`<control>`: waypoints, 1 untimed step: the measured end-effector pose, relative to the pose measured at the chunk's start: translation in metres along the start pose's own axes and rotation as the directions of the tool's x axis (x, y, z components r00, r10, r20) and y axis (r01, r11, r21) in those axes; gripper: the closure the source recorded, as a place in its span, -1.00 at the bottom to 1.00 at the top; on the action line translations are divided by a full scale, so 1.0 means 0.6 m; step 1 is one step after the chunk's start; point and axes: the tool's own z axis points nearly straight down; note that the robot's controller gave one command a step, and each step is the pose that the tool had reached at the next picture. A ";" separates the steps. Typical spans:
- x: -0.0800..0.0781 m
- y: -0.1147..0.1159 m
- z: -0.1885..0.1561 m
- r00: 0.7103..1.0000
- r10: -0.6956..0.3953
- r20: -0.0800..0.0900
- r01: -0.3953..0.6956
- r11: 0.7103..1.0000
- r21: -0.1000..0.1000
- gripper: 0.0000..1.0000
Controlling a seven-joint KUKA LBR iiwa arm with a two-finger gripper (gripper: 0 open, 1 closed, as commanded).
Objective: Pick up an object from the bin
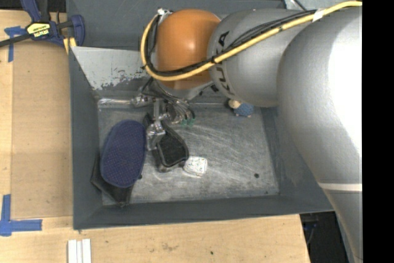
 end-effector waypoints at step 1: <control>0.012 0.089 -0.043 0.978 -0.211 0.001 0.211 0.978 0.001 -1.00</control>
Offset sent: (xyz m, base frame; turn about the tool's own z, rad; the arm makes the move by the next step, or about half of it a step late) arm -0.0209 0.0481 0.0245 -0.2098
